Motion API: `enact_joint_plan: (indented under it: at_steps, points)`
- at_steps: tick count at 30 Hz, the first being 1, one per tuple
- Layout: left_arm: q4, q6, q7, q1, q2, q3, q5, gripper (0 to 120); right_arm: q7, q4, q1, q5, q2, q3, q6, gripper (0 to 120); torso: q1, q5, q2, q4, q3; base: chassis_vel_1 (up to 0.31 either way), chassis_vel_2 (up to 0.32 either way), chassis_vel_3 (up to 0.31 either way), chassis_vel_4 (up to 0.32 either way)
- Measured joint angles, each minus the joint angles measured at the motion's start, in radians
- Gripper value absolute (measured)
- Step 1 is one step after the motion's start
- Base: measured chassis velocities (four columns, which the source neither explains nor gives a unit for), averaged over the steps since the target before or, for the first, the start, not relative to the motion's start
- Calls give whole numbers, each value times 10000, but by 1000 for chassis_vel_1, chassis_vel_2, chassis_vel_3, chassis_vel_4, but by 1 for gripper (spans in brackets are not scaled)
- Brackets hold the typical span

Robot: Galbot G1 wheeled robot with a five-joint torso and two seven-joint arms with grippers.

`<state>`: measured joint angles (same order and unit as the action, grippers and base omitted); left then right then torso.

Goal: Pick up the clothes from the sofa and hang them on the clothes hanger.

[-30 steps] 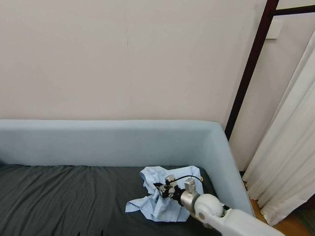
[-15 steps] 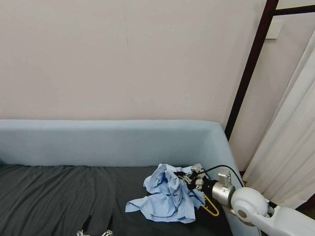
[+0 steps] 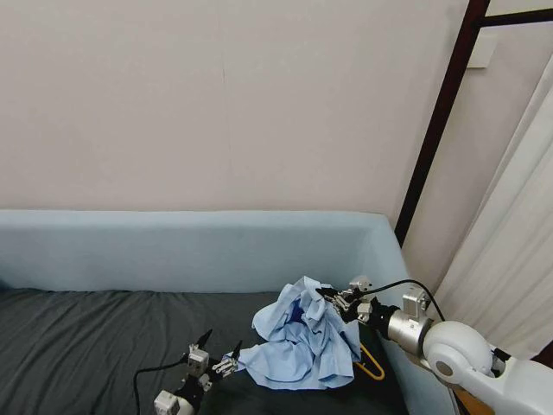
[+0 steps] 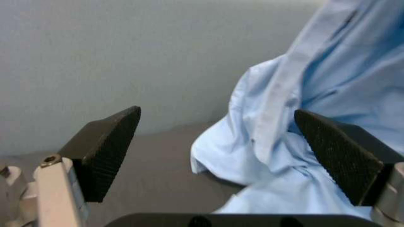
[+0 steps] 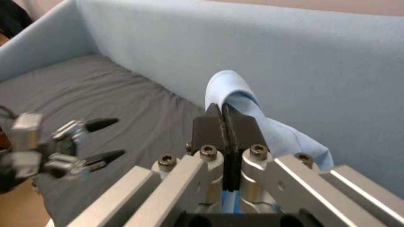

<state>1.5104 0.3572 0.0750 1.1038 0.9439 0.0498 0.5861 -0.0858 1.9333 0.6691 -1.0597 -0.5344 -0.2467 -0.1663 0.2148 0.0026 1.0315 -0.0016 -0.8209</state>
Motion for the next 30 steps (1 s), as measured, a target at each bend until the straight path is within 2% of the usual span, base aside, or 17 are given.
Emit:
enact_joint_plan:
  at_steps: [3, 7, 8, 12, 17, 24, 30]
  points:
    - [-326, -22, -18, -425, 80, 188, 152, 96, 1, -7, -28, -21, 0, -4, 4, 0, 0, 2, 0, -1, 0, 0, 0, 0, 0]
    - [-1550, -263, -243, -1645, 954, 806, 877, 95, 19, 23, -52, -120, 26, 24, 5, 0, 1, 2, 0, 0, 0, 0, 0, 0, 0]
    - [-1550, -263, -243, -1645, 954, 806, 877, 95, 19, 23, -52, -120, 26, 24, 5, 0, 1, 2, 0, 0, 0, 0, 0, 0, 0]
    - [-2536, -351, -556, -2298, 1478, 1433, 1098, 95, 51, -43, 15, -79, 17, 112, 105, 0, 1, 2, 0, 1, 1, 0, 0, 0, 0]
    - [-3660, -177, -549, -2812, 1916, 2278, 683, 94, -5, -76, 59, 0, -20, 128, 174, 0, 1, 1, -1, 2, 0, 0, 0, 0, 0]
    - [-4259, -144, -542, -3100, 2319, 2574, 588, 90, -70, -108, 87, 64, -182, 104, 212, 0, 1, 3, -1, 1, 1, 0, 0, 0, 0]
    - [-4789, -110, -496, -3307, 2559, 2658, 667, 70, -61, -121, 97, 109, -235, -10, 227, 0, 0, 2, 0, 2, 1, 0, 0, 0, 0]
